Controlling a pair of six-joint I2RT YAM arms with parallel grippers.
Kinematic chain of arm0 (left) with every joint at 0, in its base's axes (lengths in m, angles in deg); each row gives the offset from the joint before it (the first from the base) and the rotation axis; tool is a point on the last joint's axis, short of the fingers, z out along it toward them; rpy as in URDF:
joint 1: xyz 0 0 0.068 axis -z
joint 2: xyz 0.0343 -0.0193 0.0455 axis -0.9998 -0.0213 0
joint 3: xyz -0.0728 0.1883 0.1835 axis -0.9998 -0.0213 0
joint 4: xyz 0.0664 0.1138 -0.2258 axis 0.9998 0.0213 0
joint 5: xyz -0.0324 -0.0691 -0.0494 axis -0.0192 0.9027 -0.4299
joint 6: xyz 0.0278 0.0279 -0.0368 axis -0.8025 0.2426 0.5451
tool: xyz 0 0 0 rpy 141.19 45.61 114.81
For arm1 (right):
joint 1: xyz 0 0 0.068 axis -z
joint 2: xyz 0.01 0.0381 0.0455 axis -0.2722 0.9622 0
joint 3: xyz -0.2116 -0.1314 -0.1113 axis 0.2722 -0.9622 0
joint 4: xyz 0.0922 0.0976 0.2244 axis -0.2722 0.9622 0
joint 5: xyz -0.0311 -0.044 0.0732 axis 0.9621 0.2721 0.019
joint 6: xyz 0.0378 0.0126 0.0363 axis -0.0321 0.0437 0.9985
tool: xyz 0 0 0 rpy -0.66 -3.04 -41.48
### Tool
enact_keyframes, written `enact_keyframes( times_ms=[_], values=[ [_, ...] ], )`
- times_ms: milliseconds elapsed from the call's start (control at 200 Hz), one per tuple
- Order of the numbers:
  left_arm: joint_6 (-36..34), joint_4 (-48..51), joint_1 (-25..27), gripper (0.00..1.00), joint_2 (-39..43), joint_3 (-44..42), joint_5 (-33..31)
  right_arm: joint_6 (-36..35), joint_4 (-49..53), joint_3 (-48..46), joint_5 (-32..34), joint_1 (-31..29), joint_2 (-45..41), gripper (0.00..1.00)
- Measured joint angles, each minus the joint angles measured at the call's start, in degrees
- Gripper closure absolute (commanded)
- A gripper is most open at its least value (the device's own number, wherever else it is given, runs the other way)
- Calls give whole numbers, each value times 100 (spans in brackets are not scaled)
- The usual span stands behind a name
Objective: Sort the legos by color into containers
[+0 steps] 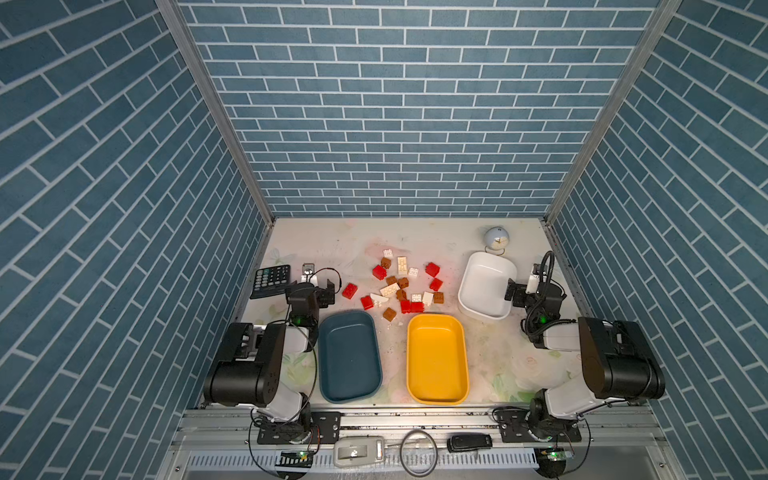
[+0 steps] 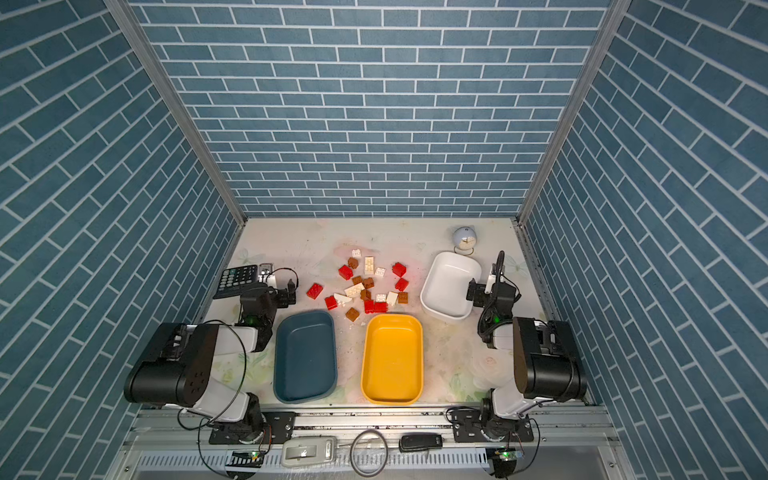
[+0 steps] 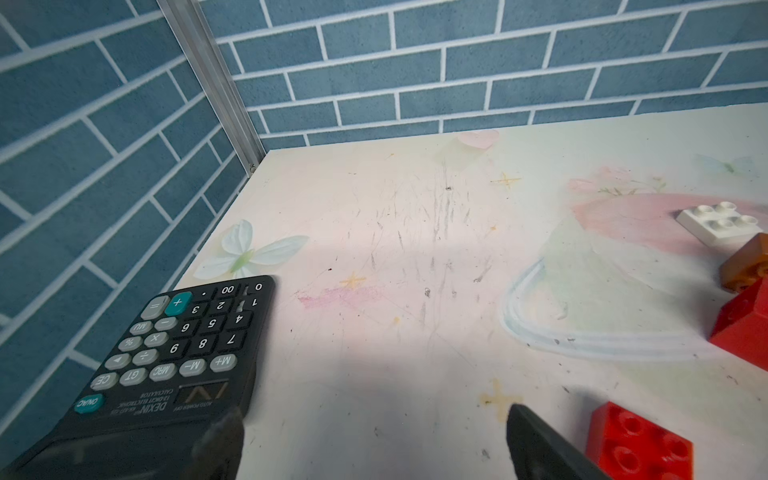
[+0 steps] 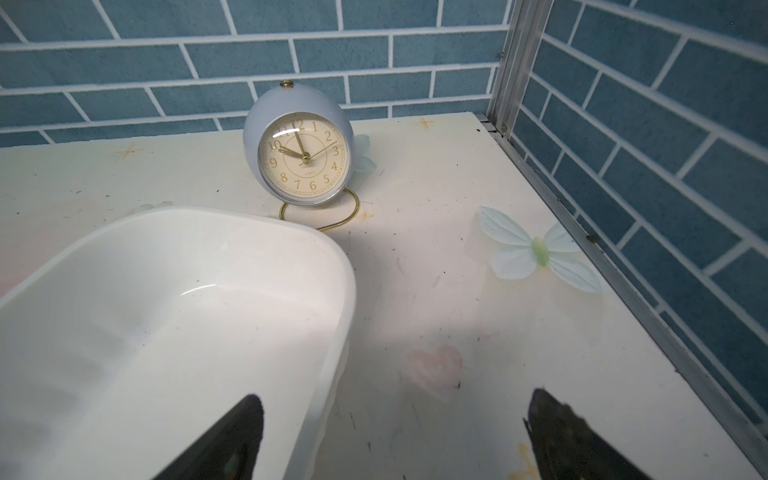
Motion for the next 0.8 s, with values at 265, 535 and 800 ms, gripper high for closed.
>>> enact_keyframes(
  times_ms=[265, 535, 800],
  values=[
    [0, 0, 0, 0, 0, 0, 0, 0, 15, 0, -31, 0, 0, 1],
    [0, 0, 0, 0, 0, 0, 0, 0, 52, 0, -37, 0, 0, 1],
    [0, 0, 0, 1, 0, 0, 0, 0, 55, 0, -42, 0, 0, 1]
  ],
)
